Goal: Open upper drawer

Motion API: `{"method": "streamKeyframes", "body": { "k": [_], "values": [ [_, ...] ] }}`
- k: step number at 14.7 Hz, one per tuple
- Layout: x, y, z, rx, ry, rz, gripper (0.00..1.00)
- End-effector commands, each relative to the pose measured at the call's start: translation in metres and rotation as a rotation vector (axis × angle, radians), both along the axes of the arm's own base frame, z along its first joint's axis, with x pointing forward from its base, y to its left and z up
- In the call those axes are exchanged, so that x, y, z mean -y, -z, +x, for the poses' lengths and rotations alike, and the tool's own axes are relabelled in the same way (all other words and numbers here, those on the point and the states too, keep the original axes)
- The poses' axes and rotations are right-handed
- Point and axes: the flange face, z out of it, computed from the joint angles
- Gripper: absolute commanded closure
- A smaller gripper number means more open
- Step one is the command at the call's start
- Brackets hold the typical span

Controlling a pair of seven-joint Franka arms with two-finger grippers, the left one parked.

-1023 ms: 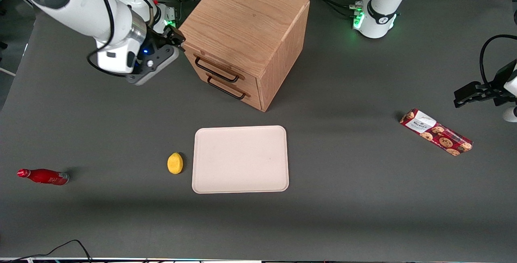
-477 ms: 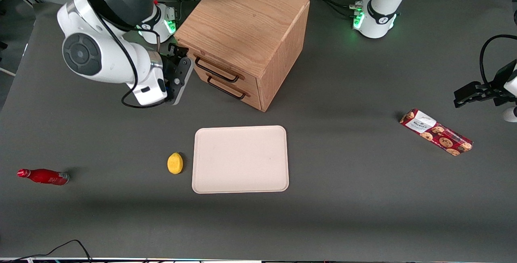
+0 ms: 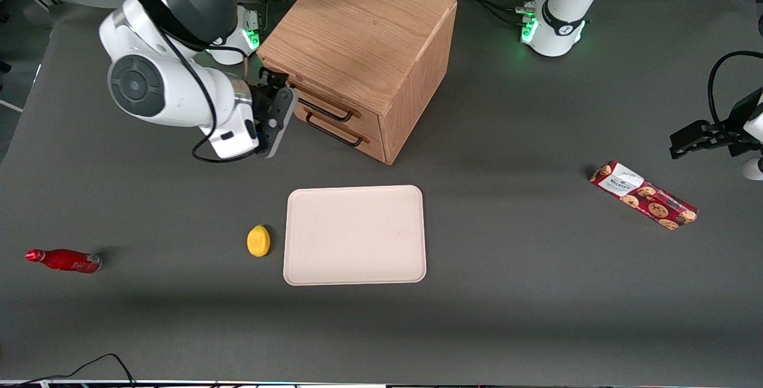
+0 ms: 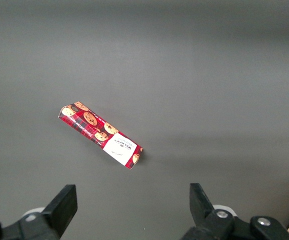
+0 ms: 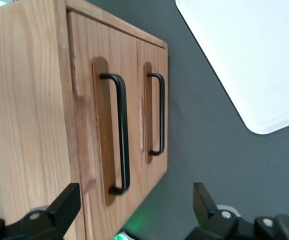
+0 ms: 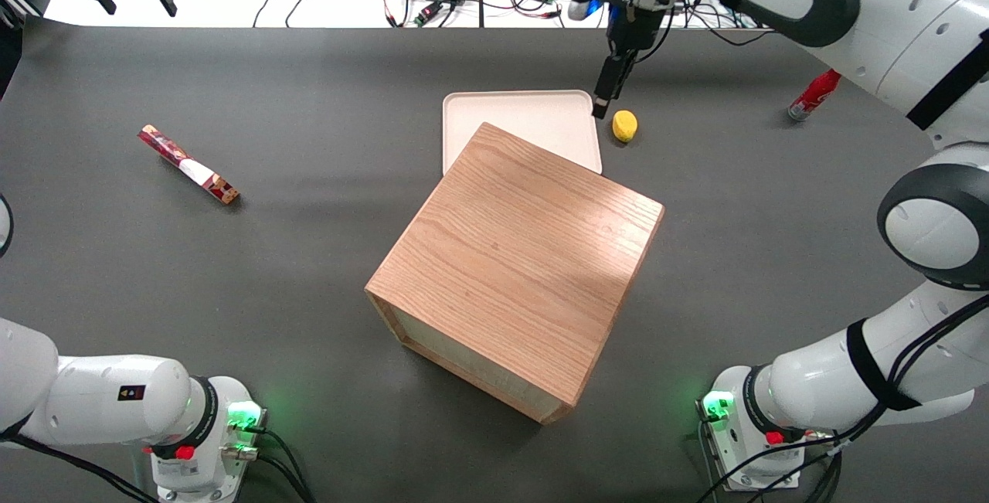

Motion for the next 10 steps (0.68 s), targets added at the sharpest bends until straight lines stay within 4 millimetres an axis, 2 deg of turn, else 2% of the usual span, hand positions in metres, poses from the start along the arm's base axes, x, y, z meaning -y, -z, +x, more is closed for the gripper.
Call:
{"method": "streamKeyframes", "body": {
  "k": [1,8,10],
  "values": [
    [-0.022,0.025,-0.015,-0.018,0.034,-0.002,0.0],
    [-0.021,0.073,-0.018,0.007,0.067,-0.011,0.0],
    [-0.02,0.08,-0.02,-0.003,0.08,-0.015,0.0]
  ]
}}
